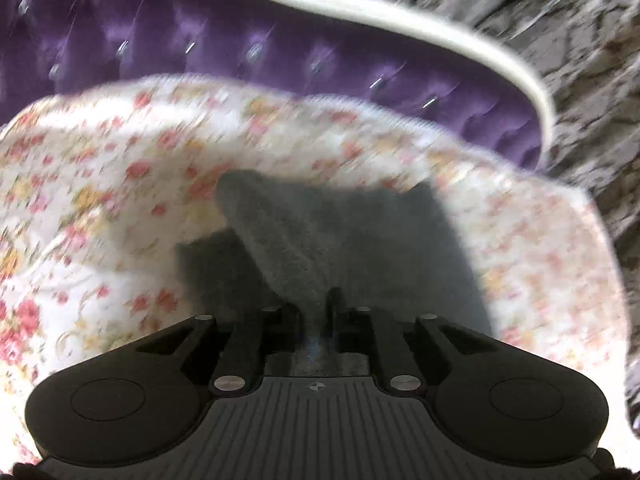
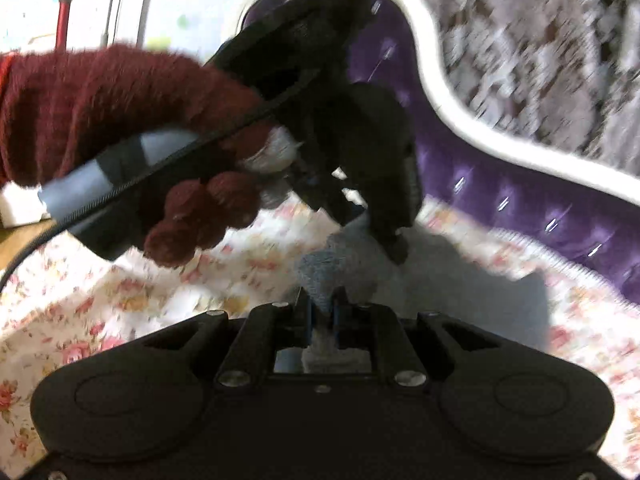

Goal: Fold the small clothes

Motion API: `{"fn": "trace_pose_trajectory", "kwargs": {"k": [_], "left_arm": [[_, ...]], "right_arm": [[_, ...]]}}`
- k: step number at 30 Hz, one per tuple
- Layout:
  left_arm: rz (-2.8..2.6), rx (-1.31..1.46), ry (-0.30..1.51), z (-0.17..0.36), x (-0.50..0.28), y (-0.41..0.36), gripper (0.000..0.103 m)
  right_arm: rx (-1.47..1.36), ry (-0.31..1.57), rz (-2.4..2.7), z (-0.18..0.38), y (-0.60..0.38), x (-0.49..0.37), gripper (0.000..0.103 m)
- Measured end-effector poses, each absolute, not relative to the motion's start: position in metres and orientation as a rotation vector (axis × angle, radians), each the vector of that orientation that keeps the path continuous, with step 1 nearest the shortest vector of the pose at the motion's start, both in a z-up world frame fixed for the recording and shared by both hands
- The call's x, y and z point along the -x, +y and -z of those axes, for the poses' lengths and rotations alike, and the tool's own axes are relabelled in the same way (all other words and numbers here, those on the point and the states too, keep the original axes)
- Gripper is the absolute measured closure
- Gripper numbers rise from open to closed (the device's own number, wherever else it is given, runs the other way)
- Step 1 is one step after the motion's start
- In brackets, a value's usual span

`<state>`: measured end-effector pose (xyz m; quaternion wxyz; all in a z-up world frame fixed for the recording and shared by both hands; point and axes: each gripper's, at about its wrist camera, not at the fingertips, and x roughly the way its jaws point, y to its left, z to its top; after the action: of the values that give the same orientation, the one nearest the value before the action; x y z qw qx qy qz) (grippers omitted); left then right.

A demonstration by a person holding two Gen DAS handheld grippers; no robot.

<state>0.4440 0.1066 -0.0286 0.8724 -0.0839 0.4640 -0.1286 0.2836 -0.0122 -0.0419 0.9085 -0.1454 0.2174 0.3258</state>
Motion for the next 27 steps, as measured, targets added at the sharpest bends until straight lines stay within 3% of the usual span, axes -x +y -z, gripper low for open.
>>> {"fn": "trace_pose_trajectory", "kwargs": {"k": [1,3,4,7,8,11,12,14,20,27], "left_arm": [[0.253,0.159,0.988,0.039,-0.446,0.110,0.075],[0.236,0.181,0.966,0.049,-0.444,0.121,0.047],[0.226,0.202,0.951,0.050,-0.442,0.128,0.043],[0.189,0.237,0.912,0.049,-0.437,0.145,0.029],[0.161,0.236,0.902,0.047,-0.436,0.147,0.030],[0.082,0.165,0.808,0.029,-0.421,0.147,0.031],[0.078,0.125,0.774,0.021,-0.414,0.142,0.031],[0.076,0.054,0.713,0.009,-0.398,0.133,0.031],[0.147,-0.052,0.630,-0.001,-0.360,0.103,0.030],[0.119,-0.082,0.777,0.057,-0.347,0.108,0.028]], "right_arm": [[0.309,0.499,-0.685,0.050,-0.006,-0.288,0.080],[0.316,0.567,-0.697,0.062,-0.001,-0.291,0.070],[0.303,0.557,-0.700,0.062,-0.004,-0.289,0.069],[0.204,0.551,-0.778,0.050,-0.023,-0.282,0.049],[0.171,0.545,-0.801,0.045,-0.031,-0.280,0.044],[0.115,0.497,-0.812,0.028,-0.054,-0.275,0.040],[0.086,0.482,-0.807,0.024,-0.063,-0.276,0.031],[0.021,0.459,-0.776,0.016,-0.082,-0.283,0.022],[-0.008,0.469,-0.604,0.015,-0.108,-0.332,0.022],[0.126,0.615,-0.502,0.058,-0.103,-0.363,0.021]]}}
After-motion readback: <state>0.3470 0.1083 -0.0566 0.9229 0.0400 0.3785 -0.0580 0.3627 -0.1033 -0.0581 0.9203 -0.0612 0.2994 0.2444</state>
